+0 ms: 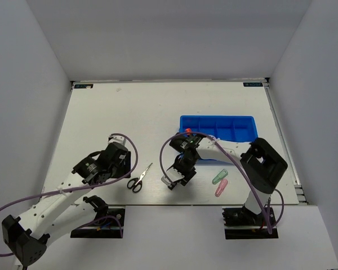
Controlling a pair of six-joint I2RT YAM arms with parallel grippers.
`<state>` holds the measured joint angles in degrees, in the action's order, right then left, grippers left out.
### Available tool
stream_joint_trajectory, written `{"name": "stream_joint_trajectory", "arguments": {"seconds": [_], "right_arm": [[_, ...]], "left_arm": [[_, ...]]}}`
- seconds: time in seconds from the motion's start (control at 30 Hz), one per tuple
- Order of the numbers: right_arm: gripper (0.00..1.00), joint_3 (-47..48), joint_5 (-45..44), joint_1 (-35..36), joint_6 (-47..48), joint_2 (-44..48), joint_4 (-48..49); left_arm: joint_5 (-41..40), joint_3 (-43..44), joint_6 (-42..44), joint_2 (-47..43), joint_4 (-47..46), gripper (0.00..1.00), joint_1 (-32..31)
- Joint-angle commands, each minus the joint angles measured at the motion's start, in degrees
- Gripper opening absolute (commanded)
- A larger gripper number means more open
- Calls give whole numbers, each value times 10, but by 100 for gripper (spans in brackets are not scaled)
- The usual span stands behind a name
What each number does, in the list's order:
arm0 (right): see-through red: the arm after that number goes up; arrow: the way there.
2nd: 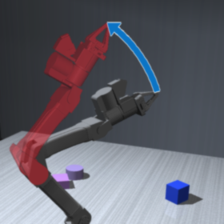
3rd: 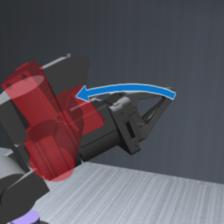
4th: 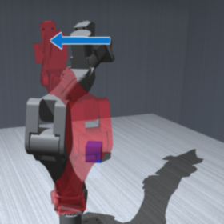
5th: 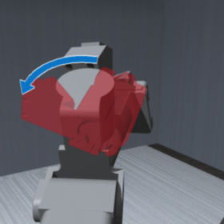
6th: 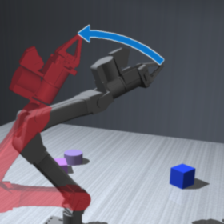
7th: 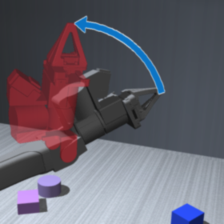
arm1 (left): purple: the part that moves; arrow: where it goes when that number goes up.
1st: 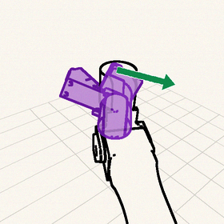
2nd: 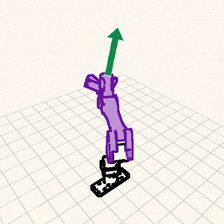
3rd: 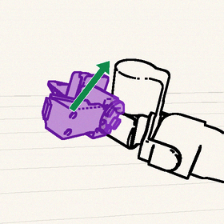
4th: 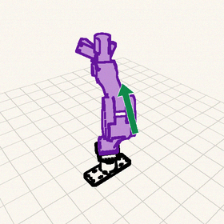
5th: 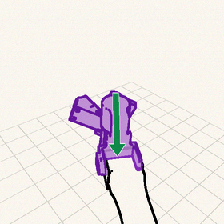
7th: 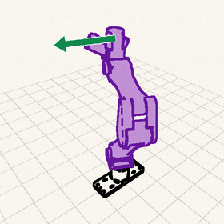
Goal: Sort the stationery into containers
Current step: Grab a piece of stationery with the right arm
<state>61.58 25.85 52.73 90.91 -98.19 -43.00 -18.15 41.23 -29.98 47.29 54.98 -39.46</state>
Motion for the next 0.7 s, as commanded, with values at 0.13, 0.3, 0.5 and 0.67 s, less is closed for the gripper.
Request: {"name": "stream_joint_trajectory", "arguments": {"seconds": [0.13, 0.3, 0.5, 0.67], "right_arm": [[54, 49, -72, 36, -56, -54, -8], [46, 57, -106, 52, -55, -80, -33], [10, 35, -121, 62, -109, -66, -22], [0, 49, -84, 69, -188, -12, -21]], "left_arm": [[-26, -15, -3, -58, 32, 74, 5], [-23, -19, -16, -66, 36, 74, 5], [-15, -29, -32, -57, 24, 74, 6], [-1, -34, -32, -41, 15, 74, 6]]}}
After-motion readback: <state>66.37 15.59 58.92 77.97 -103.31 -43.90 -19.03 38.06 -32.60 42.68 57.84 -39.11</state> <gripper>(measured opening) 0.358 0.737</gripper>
